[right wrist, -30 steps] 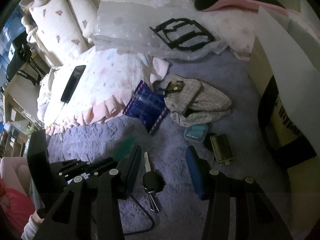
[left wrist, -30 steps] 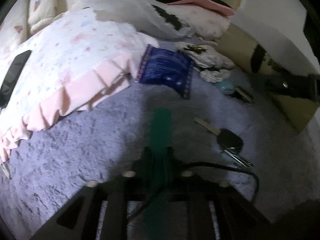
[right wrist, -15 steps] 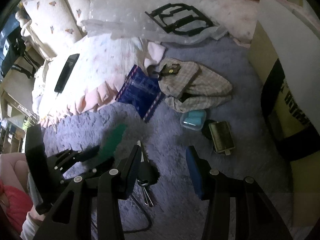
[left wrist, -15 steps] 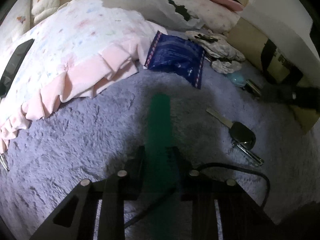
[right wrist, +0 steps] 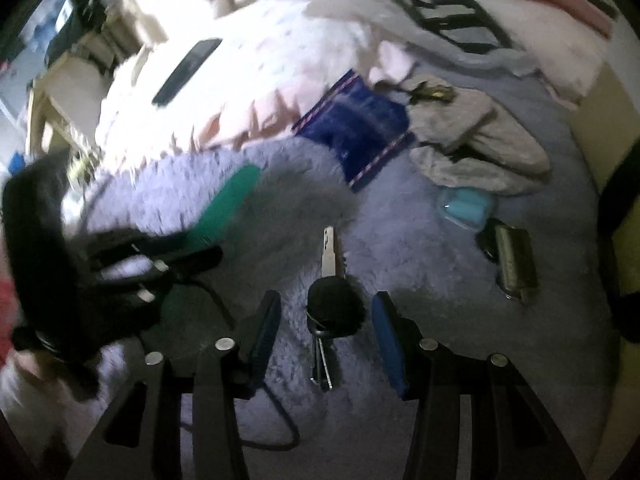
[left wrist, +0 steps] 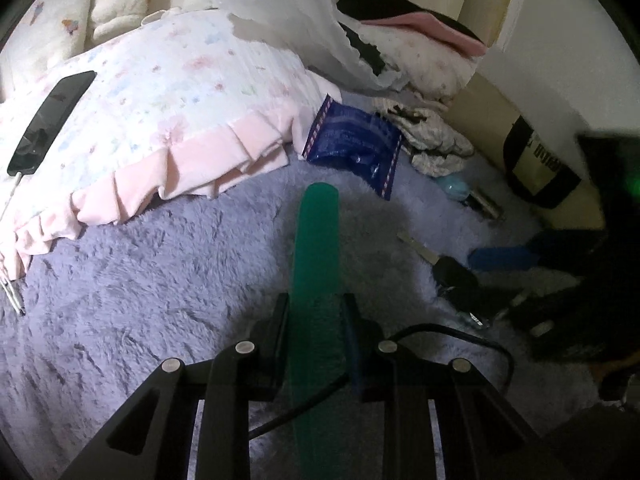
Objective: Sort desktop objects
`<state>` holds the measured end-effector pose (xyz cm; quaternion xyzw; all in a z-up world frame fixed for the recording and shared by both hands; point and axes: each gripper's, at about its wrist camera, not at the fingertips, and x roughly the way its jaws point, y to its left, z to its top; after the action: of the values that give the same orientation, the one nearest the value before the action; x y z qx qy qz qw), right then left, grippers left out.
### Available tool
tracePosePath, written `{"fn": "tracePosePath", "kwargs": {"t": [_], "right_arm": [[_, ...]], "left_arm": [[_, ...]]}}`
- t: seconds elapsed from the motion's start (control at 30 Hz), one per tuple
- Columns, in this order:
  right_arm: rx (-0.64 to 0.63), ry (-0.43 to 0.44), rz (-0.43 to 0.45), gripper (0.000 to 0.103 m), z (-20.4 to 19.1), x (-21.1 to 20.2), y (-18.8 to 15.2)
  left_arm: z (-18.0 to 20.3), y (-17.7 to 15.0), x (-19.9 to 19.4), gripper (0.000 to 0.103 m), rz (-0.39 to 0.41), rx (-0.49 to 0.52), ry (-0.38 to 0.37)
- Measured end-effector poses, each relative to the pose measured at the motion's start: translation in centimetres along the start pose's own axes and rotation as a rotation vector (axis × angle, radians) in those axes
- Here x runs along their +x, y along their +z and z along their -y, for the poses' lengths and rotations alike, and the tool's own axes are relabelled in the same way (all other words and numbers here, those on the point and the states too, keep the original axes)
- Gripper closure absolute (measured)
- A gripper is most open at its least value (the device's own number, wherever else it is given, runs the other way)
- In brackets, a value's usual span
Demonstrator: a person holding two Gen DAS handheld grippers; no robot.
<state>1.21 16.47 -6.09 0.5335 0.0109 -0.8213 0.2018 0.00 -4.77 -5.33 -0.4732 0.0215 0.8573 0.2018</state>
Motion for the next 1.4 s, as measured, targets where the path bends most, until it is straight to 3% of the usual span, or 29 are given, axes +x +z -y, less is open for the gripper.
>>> {"fn": "tracePosePath", "kwargs": {"t": [0.07,0.27,0.3,0.37,0.43,0.47,0.53,0.7,0.73,0.77,1.0,1.1,1.4], "right_arm": [[-0.041,-0.03,-0.017,0.054,-0.3,1.0,-0.4],[-0.043,-0.028,0.046,0.054,-0.4,1.5,-0.4],[-0.051,-0.043,0.039,0.055,-0.5,1.6,-0.3],[-0.077,-0.09,0.014,0.07,-0.9,1.7,-0.2],[-0.048,-0.093,-0.006,0.07,-0.8,1.4,0.2],[-0.023,-0.09,-0.004,0.075,-0.6,1.1,0.3],[0.028,-0.083,0.038,0.075,-0.2,-0.4,0.8],[0.171,0.024,0.185,0.075,1.5,-4.4,2.0],[0.204,0.039,0.208,0.075,1.8,-5.0,2.1],[0.224,0.052,0.22,0.075,1.9,-5.3,2.3],[0.289,0.077,0.283,0.08,2.1,-7.5,2.8],[0.323,0.113,0.345,0.099,3.0,-9.4,2.6],[0.439,0.222,0.491,0.1,6.2,-13.5,1.1]], "left_arm": [[0.6,0.2,-0.1,0.081,0.007,-0.004,-0.008],[1.5,0.6,-0.4,0.081,0.028,0.003,-0.022],[1.4,0.6,-0.4,0.081,0.027,0.001,-0.02],[1.2,0.6,-0.5,0.081,0.027,-0.011,-0.016],[1.1,0.6,-0.7,0.081,0.027,-0.018,-0.02],[1.1,0.7,-0.9,0.081,0.029,-0.019,-0.02],[1.2,0.9,-1.1,0.081,0.034,-0.014,-0.02],[1.6,2.3,-1.8,0.084,0.059,-0.004,-0.022],[1.7,2.7,-2.1,0.098,0.063,-0.008,-0.032],[1.8,3.1,-2.3,0.099,0.066,-0.011,-0.04],[3.9,5.9,-3.9,0.099,0.107,0.03,-0.029],[6.0,7.1,-5.0,0.099,0.13,0.089,-0.019],[10.3,9.3,-7.5,0.101,0.169,0.193,0.0]]}}
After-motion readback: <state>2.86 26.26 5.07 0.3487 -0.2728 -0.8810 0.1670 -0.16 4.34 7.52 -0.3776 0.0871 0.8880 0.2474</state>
